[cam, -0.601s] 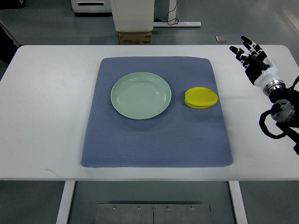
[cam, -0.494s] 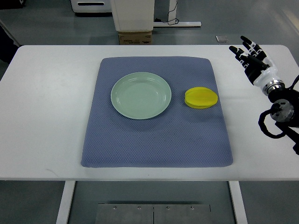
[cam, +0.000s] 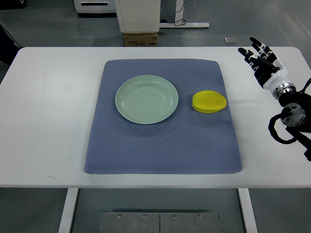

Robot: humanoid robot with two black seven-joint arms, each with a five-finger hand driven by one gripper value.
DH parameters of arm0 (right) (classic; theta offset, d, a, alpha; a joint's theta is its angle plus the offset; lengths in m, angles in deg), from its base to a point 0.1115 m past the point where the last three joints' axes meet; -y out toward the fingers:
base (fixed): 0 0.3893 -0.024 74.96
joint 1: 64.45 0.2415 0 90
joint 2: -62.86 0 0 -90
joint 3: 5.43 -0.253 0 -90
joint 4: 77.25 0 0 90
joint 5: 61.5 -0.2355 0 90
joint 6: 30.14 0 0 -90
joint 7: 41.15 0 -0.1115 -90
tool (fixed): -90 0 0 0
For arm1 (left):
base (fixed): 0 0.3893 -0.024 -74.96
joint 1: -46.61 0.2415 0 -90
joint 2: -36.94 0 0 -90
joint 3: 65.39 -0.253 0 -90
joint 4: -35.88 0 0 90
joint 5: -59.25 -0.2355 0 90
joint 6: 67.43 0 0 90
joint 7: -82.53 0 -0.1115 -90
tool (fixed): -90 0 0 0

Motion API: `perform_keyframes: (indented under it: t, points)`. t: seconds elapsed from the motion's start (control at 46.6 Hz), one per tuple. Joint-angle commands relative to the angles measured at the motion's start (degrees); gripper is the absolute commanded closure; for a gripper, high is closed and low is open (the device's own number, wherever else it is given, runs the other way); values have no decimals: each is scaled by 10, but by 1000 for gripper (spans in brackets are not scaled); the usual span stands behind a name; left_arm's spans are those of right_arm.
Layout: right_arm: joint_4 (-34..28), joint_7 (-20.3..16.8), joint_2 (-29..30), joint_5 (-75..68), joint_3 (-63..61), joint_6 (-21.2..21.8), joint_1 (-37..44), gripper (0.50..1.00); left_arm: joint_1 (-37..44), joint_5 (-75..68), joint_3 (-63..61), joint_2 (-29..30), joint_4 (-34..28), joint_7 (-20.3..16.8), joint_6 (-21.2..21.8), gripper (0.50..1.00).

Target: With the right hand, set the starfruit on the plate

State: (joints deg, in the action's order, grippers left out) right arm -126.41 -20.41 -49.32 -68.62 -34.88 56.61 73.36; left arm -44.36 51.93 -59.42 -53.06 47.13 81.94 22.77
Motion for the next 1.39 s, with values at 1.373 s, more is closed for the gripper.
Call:
perform_keyframes:
  t: [1.373]
  points:
    - [10, -8, -22, 0, -6, -10, 4, 500, 0, -1, -1, 0, 0, 0, -1, 500]
